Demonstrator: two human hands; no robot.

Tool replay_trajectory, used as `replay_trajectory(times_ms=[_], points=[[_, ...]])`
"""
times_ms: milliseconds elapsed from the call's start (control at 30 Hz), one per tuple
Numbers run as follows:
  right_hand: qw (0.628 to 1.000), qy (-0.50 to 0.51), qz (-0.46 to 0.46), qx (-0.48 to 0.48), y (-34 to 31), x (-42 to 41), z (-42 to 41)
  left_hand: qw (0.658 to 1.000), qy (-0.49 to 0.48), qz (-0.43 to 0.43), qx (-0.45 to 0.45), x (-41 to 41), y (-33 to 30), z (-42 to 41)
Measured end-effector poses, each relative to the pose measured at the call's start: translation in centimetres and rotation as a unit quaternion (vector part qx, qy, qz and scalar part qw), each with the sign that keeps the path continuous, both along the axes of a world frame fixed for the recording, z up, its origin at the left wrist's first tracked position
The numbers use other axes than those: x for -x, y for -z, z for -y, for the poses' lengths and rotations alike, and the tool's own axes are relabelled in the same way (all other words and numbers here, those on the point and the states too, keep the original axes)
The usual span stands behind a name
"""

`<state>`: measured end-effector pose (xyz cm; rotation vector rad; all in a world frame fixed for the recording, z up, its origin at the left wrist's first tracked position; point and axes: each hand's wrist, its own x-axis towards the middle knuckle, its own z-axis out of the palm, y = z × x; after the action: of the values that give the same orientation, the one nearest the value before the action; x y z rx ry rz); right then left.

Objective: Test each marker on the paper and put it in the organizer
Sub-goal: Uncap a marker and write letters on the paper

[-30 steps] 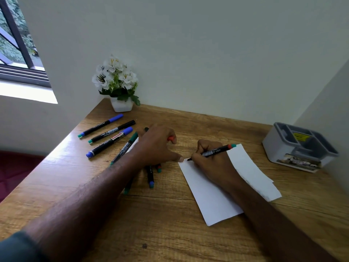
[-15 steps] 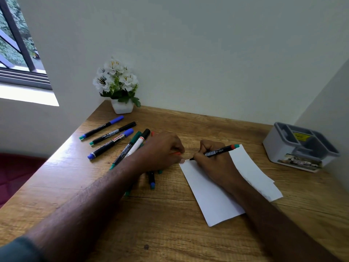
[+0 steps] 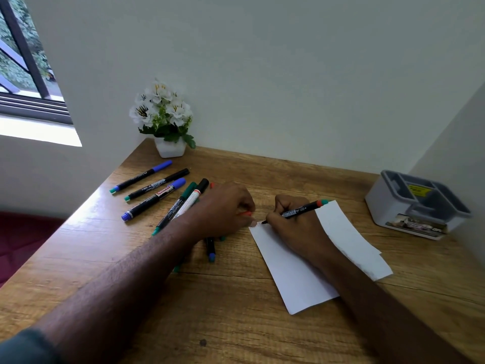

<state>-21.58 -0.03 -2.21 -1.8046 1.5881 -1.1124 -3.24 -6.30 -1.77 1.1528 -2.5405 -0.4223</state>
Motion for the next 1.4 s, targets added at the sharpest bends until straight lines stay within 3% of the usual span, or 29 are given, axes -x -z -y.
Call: replay_trajectory(times_ms=[733,867,1000,1233,1400], points=[[1.0,0.008,0.001,-0.006,-0.1,0.0,-0.1,1.0,-0.004,0.001,0.005,-0.2,-0.5,-0.3],[0.999,0.021,0.043,-0.008,-0.4,0.6,-0.2,1.0,-0.017,0.008,-0.01,-0.7,-1.0,-0.1],[0.994,0.009,0.093,0.057,-1.0,1.2,-0.2,1.0,-0.01,-0.001,-0.005,-0.5,-1.3,-0.3],[0.983,-0.07,0.135,0.099,-1.5,1.9,-0.9,0.971,0.013,-0.238,-0.026,-0.3,-1.8,-1.2],[0.972,-0.077,0.192,0.111,-1.6,1.8,-1.2,0.962,0.016,-0.269,-0.034,-0.3,-1.9,-1.4]])
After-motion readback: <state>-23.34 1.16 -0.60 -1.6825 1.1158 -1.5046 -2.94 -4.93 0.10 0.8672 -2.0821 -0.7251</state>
